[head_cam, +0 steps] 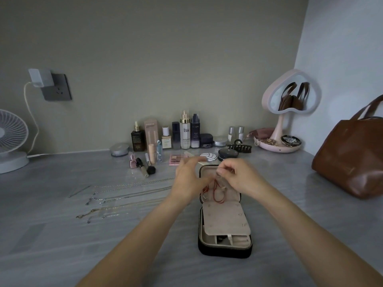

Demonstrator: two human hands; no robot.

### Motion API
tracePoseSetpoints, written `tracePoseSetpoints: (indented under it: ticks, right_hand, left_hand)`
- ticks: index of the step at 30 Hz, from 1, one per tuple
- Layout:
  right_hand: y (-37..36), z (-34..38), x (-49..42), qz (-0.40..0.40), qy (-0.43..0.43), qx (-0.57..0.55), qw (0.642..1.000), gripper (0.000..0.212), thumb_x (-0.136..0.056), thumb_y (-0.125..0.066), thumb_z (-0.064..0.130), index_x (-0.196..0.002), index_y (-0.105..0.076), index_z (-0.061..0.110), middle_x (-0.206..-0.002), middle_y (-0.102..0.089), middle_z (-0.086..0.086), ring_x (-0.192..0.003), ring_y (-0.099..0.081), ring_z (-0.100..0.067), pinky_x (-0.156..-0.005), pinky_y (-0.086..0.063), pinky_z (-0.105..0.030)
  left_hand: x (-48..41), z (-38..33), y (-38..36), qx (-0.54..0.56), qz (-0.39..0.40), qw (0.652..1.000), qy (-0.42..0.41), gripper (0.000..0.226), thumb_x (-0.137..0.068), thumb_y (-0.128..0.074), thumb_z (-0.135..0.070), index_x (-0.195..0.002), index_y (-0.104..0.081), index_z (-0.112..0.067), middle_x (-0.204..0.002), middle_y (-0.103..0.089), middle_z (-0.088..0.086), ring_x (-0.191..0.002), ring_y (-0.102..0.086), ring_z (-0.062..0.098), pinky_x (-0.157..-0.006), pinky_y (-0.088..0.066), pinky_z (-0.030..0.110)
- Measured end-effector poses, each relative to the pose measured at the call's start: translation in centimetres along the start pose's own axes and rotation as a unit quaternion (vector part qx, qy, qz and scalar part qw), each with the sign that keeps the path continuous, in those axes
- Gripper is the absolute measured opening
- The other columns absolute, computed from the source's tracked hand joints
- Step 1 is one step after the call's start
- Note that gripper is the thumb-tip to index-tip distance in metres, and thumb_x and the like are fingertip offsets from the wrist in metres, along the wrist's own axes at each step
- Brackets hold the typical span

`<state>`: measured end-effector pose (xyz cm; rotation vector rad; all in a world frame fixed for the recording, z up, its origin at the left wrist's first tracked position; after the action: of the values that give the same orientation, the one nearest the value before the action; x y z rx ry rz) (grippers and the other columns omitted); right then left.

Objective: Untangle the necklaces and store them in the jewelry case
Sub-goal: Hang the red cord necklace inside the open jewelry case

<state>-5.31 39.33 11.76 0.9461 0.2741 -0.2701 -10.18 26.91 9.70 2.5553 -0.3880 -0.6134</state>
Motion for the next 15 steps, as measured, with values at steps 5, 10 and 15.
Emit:
tracePoseSetpoints:
  ticks: [5, 10, 15]
  right_hand:
    - [-0.8, 0.5, -0.7, -0.006, 0.013, 0.028, 1.000, 0.014, -0.087, -0.057, 0.025, -0.076, -0.066, 0.022, -0.071, -0.063, 0.008, -0.072, -0.060, -0.014, -0.071, -0.051, -0.035]
    - [-1.7, 1.7, -1.1, -0.013, 0.028, 0.045, 0.999, 0.014, -0.086, -0.057, 0.030, -0.073, -0.064, 0.028, -0.067, -0.064, 0.009, -0.070, -0.059, -0.011, -0.069, -0.051, -0.035]
    - [-1.0, 2.2, -1.0, -0.049, 0.018, 0.101, 0.993, 0.015, -0.087, -0.056, 0.036, -0.083, -0.067, 0.027, -0.075, -0.067, 0.005, -0.077, -0.061, -0.017, -0.065, -0.047, -0.029]
  left_hand:
    - [0.8, 1.2, -1.4, 0.111, 0.051, 0.992, -0.005, 0.071, -0.082, -0.068, -0.018, -0.140, -0.030, -0.032, -0.138, -0.038, -0.010, -0.127, -0.038, 0.004, -0.103, -0.039, 0.024]
    - [1.2, 1.6, -1.7, 0.176, 0.030, 0.984, -0.023, 0.059, -0.083, -0.066, -0.009, -0.132, -0.039, -0.027, -0.125, -0.049, -0.002, -0.104, -0.052, -0.006, -0.079, -0.047, 0.007]
    - [1.1, 2.9, -2.0, 0.234, -0.011, 0.971, 0.036, 0.062, -0.082, -0.067, -0.009, -0.133, -0.037, -0.028, -0.111, -0.060, 0.009, -0.093, -0.064, 0.021, -0.071, -0.055, 0.020]
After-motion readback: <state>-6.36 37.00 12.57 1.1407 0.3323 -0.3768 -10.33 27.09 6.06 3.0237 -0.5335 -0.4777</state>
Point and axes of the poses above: each hand's wrist, its own x-axis away from the middle knuckle, its own y-axis out of the back of the hand, z = x × y, the point moved 8 cm from there along -x, towards the middle knuckle
